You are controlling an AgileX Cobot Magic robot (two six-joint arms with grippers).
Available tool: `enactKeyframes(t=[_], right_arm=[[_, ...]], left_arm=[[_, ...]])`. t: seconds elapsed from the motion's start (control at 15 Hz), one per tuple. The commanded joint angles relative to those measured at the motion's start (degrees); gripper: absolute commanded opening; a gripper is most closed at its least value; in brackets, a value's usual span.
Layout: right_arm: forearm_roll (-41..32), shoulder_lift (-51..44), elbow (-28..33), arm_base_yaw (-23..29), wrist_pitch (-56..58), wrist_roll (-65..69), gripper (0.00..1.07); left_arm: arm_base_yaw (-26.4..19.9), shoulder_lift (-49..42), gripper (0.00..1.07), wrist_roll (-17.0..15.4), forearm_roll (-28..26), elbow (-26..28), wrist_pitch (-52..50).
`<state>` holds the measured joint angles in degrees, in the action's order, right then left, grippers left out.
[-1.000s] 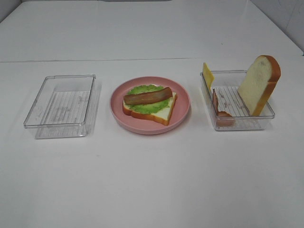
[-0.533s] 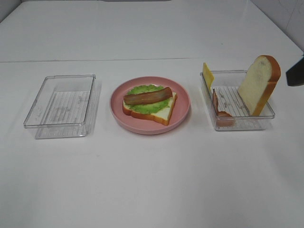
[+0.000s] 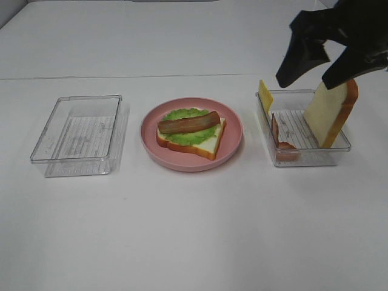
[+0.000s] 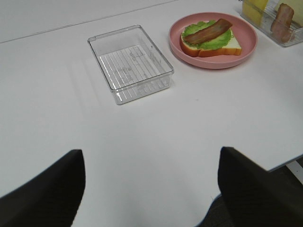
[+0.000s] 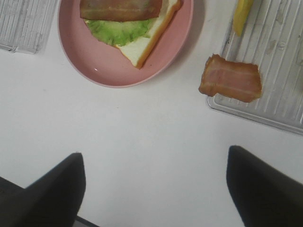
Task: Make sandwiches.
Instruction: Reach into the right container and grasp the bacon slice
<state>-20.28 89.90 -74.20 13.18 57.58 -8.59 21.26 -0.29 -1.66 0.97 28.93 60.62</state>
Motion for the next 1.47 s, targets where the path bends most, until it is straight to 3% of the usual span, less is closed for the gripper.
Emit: enactKeyframes(t=[0.07,0.33,1.0,1.27,1.47], right_arm=[[4.5,8.9,-8.4,2.2,5.0,6.7,0.74],[6.4,20.1,-17.7,2.2,7.4,10.9,0.6],[10.2,32.6,-20.9,2.2,5.6,14.0,0.5],[11.6,32.9,-20.9,2.2,6.0,13.9,0.02],[11.6,32.3,-20.9,2.2,7.1,13.7,0.0]], left_arm=[[0.1,-1.2,0.74,0.1,-0.1,-0.3,-0.7],[0.1,-1.2,0.74,0.1,-0.1,-0.3,-0.7],[0.1,-1.2,0.74,0.1,-0.1,-0.3,-0.7],[0.1,-1.2,0.74,0.1,-0.1,-0.3,-0.7],[0.1,-1.2,0.74,0.1,-0.1,-0.3,-0.7]])
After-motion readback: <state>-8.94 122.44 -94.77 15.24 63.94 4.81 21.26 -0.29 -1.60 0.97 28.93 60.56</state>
